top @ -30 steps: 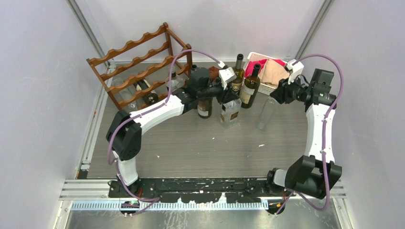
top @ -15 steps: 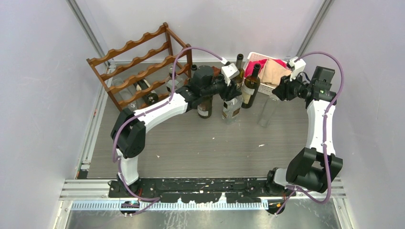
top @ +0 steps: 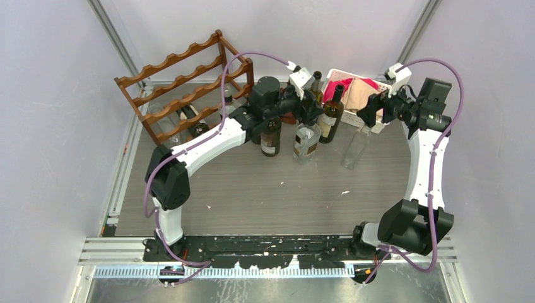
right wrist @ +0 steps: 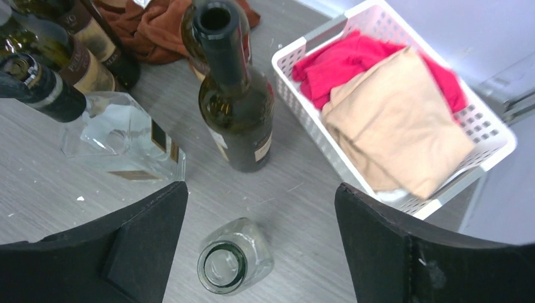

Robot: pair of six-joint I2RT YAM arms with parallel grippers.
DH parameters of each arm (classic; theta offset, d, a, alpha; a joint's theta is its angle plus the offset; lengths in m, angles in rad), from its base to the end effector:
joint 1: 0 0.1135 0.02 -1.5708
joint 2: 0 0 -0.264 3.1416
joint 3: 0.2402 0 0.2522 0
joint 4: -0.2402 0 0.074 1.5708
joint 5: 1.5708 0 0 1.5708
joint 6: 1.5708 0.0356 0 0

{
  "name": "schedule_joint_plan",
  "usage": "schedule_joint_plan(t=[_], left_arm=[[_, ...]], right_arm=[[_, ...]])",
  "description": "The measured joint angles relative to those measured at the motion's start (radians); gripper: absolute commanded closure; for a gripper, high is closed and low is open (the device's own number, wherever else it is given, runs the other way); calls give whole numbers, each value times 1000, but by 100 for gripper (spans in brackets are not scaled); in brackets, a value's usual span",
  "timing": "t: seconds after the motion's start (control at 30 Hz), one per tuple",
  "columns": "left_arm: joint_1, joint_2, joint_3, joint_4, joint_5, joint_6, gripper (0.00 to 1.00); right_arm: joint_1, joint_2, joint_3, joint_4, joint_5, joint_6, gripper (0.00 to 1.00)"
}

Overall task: Put the wine bottle on the wine rack
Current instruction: Adjust the wine bottle at the center of the board.

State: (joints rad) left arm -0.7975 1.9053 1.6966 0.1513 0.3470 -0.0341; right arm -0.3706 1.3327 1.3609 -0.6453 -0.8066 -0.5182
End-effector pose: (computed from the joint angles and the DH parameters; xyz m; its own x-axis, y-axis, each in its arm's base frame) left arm 0.3169 -0.3420 0.3646 -0.0711 0.0269 -0.9971 0.9082 0.4151 -0.0535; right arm 0.2716 -0.0779 0.3799 -0.3209 -0.2430 -0.9154 -0.5262 0.8494 -0.0410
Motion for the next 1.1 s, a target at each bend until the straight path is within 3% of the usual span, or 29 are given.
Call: schedule_joint_plan(t=[0.23,0.43,0.6,0.8,0.9,1.1], left_arm=[[10,-130,29,-122,-61,-60,28],[68,-387,-49,-262,-148,-135,28],[124,-630,-217,-450,-349,-142,29],[194,-725,-223,-706,-562,-110,28],[231,-729,-188,-813,-640,-66,28],[340,-733,-143,-916,-694,-36,28]], right_arm=[[0,-1,135,-2,-38,3,0],[77,52,395,-143,-80,-11,0],[401,64,466,-237,-23,-90,0],[778,63,379,-259,88,-141,5],[941,60,253,-157,178,-112,10],[1199,163,45,205,405,37,16]])
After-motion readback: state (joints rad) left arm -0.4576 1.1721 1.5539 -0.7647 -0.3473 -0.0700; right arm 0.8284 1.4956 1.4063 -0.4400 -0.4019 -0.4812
